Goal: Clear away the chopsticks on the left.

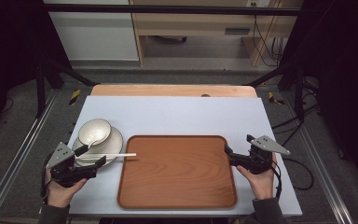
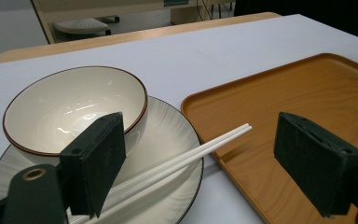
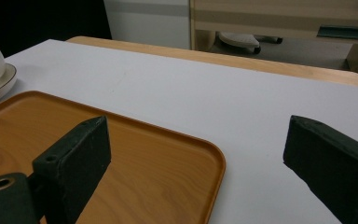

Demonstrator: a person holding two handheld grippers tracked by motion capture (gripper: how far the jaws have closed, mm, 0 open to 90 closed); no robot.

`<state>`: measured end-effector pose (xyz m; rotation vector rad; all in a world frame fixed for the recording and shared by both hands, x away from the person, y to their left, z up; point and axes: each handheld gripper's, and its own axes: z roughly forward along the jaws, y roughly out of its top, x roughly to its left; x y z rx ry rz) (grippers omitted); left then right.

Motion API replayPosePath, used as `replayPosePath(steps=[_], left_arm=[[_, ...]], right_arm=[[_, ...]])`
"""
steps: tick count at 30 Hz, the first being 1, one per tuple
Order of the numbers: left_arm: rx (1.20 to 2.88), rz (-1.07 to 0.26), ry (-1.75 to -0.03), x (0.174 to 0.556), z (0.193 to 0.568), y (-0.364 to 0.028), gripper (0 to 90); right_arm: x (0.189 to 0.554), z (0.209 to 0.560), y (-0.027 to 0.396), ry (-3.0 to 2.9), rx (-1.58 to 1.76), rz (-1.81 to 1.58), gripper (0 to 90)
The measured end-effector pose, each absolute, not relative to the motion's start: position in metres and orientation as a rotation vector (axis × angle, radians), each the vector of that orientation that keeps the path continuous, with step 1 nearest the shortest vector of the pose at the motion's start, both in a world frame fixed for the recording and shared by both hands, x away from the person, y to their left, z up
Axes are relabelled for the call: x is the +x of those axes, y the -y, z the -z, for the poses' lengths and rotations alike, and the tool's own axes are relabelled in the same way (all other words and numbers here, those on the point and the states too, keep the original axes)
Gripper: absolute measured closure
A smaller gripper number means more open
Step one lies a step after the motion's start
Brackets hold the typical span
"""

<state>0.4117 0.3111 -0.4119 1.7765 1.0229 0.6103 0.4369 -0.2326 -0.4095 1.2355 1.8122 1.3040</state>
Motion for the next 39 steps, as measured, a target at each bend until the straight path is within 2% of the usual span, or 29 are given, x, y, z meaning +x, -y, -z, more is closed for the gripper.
replayPosePath(steps=[14,26,39], left_arm=[[1.881,-0.593,-1.012,0.413,0.418,-0.325,23.3],[2.032,-0.581,-1.024,0.424,0.434,-0.33,35.0],[2.071,-0.592,-1.011,0.444,0.448,-0.33,46.0]], right_arm=[[0.433,0.408,0.222,-1.834,1.222,-1.285,8.3],[0.433,0.409,0.213,-1.872,1.211,-1.281,8.5],[0.434,0.41,0.211,-1.882,1.22,-1.283,8.8]])
